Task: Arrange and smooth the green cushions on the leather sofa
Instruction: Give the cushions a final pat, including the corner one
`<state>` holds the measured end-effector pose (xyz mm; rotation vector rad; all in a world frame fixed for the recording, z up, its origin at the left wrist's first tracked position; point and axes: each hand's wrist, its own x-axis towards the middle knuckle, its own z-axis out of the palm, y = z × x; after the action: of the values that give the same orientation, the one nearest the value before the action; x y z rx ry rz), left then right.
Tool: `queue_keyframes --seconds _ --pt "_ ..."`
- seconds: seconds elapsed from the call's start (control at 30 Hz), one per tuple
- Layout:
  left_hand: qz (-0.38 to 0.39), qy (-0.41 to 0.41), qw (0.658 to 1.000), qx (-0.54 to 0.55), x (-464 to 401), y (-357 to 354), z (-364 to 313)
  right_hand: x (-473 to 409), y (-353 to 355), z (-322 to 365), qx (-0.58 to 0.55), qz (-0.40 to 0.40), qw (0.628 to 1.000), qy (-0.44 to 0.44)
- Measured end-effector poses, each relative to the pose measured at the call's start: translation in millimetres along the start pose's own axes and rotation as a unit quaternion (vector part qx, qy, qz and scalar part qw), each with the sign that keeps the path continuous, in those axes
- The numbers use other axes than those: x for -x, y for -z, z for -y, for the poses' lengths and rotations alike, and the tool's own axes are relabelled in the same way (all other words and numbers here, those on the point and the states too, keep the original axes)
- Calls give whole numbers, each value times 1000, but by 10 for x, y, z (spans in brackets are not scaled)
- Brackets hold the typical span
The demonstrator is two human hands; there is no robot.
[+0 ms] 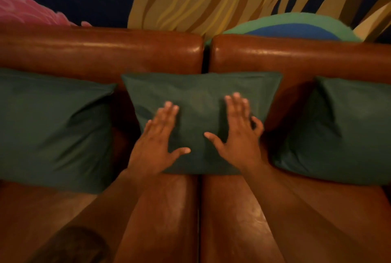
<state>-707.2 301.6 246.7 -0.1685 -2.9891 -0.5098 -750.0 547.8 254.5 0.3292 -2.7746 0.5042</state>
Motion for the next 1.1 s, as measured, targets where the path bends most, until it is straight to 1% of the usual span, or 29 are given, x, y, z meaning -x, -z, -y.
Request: queue_keyframes --seconds 0.03,0.07,0.1,0.13,0.17,0.23,0.27,0.3,0.4,0.53,0.63,0.7,0.9,1.1 --pt "-47 76 995 38 52 30 37 55 62 -67 -32 -45 996 -73" --pt "-79 163 980 76 81 48 52 93 105 -129 -79 -68 980 -167" --pt "-93 237 959 125 90 32 66 111 113 -192 -140 -65 952 -264" --pt "-89 281 938 185 72 21 62 109 105 -259 -205 -42 918 -336" --pt "-80 297 919 247 36 -5 85 97 76 -330 -265 -10 891 -368" --pt "-55 291 891 344 -39 -55 151 62 32 -394 -345 59 869 -350" --pt "-42 279 885 369 -70 -66 181 50 11 -416 -358 90 867 -334" --pt "-34 264 887 377 -96 -71 206 38 -15 -431 -366 105 867 -321" --pt "-51 230 901 364 -152 -66 195 18 -37 -460 -381 74 869 -307" --pt "-93 214 899 370 -221 15 176 19 -33 -468 -385 19 870 -309" --pt "-57 227 908 349 -222 -24 176 72 -79 -468 -375 5 872 -316" --pt "-29 245 905 347 -203 -51 176 92 -107 -483 -370 2 873 -317" --pt "22 256 891 373 -125 -103 118 129 -126 -581 -364 -19 875 -319" --pt "-29 246 889 385 -178 -103 79 58 -74 -558 -382 -18 874 -301"
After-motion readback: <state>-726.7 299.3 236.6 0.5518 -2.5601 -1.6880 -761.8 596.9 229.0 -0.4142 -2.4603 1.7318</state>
